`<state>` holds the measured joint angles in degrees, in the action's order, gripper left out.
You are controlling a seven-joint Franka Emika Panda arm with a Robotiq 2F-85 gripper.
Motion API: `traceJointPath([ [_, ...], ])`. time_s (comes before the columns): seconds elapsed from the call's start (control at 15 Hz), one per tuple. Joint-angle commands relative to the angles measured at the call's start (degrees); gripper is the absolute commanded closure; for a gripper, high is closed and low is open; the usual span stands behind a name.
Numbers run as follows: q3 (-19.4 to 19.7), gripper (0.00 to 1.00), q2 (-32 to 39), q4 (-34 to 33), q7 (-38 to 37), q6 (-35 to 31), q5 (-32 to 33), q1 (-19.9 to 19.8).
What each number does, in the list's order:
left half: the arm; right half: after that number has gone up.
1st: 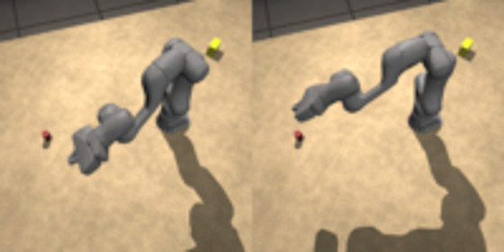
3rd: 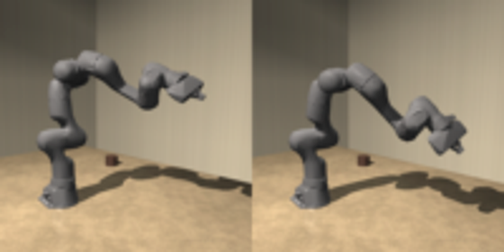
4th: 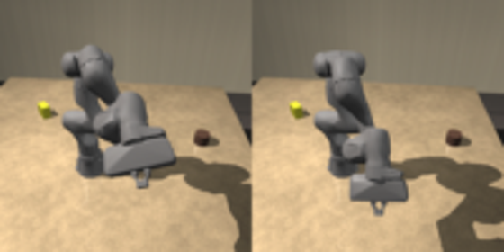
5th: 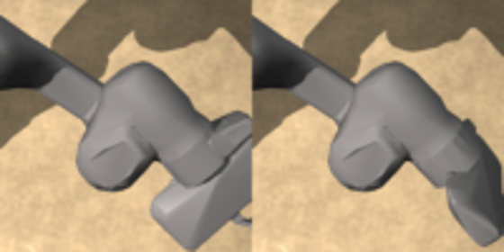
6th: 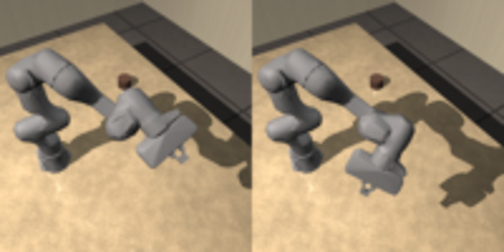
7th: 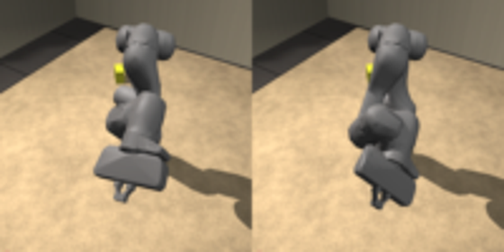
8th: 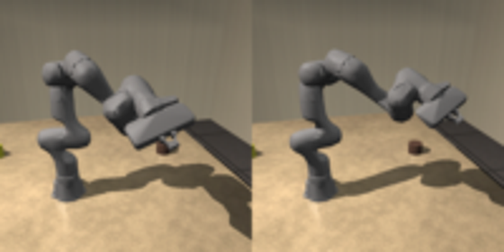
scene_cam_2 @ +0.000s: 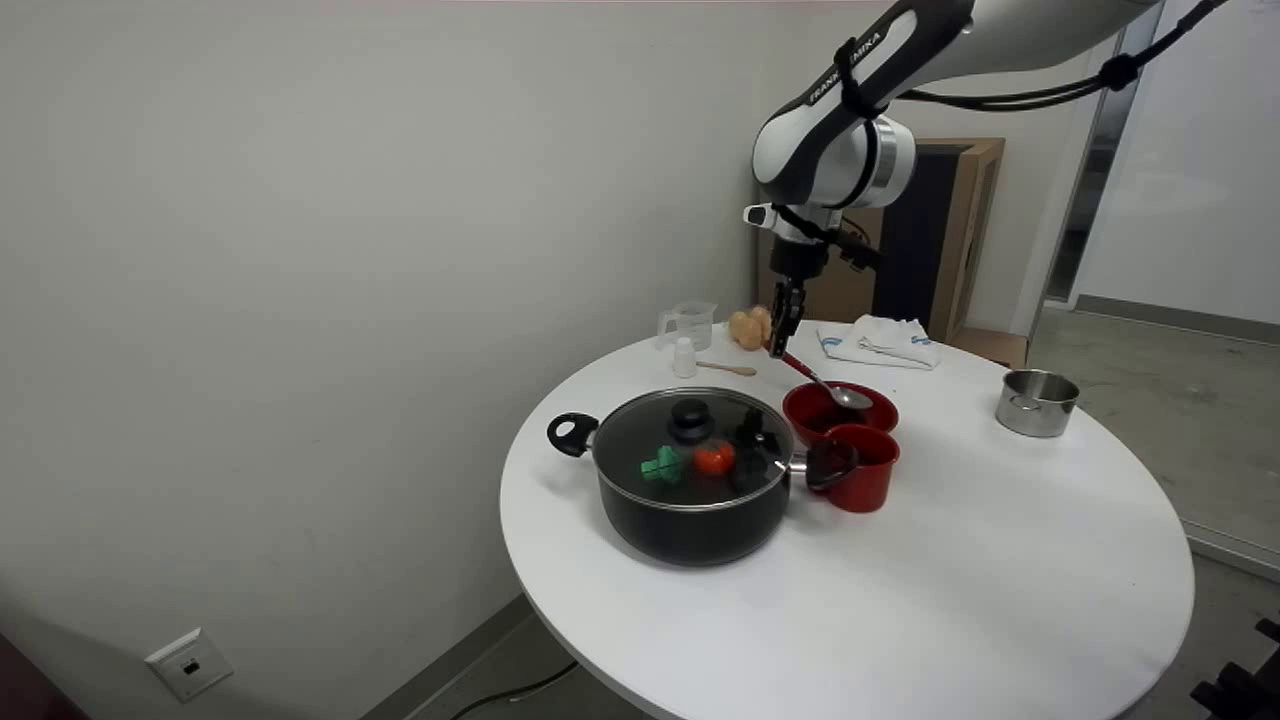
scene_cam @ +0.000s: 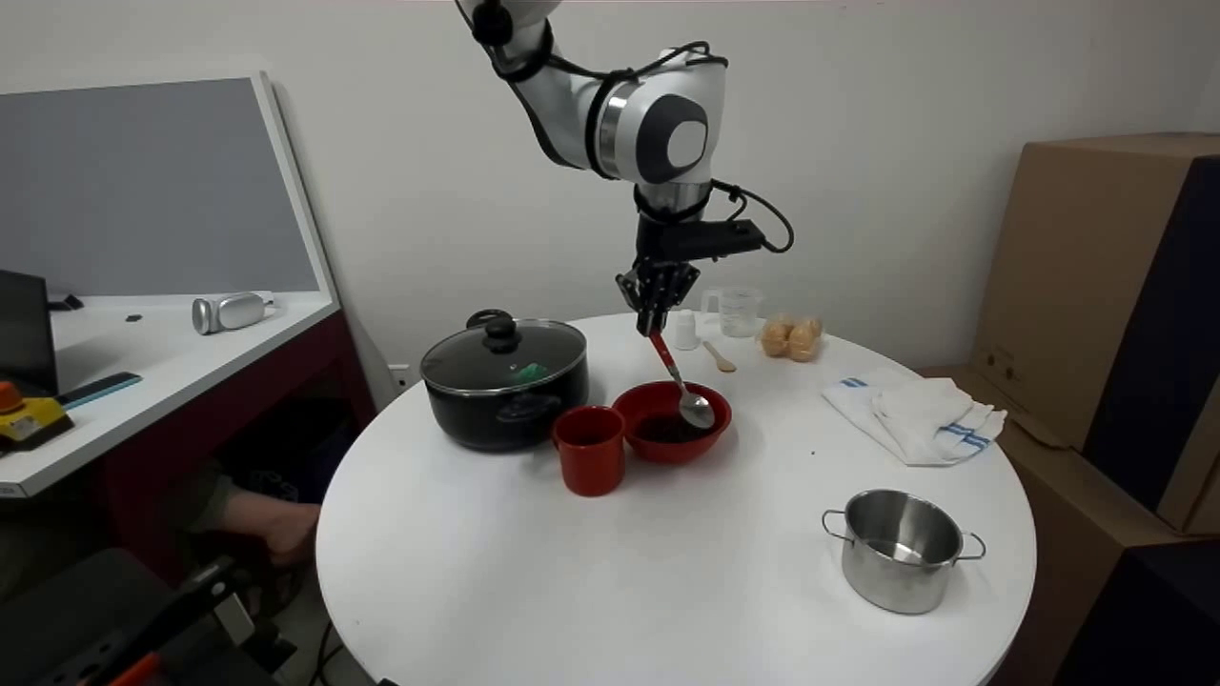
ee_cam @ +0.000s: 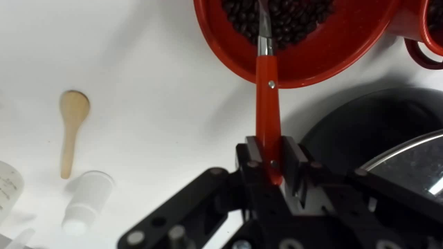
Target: Use the spoon to scope some of the contents of the red bowl
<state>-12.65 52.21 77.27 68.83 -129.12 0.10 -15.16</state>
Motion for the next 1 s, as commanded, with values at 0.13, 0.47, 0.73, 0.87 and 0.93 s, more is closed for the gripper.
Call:
traceJointPath([
  [0.13, -3.2, 0.95, 1.4, -1.3, 15.2, 5.7, -5.9, -1.6],
  [0.47, -3.2, 0.95, 2.6, -2.8, 23.3, 11.8, -9.8, -1.0],
  [0.73, -3.5, 0.95, 3.8, -4.3, 31.0, 15.3, -12.4, -1.6],
  [0.87, -3.3, 0.95, 4.2, -5.0, 35.0, 16.8, -13.2, -1.6],
  [0.93, -3.2, 0.95, 4.4, -5.4, 36.9, 17.7, -13.6, -1.7],
])
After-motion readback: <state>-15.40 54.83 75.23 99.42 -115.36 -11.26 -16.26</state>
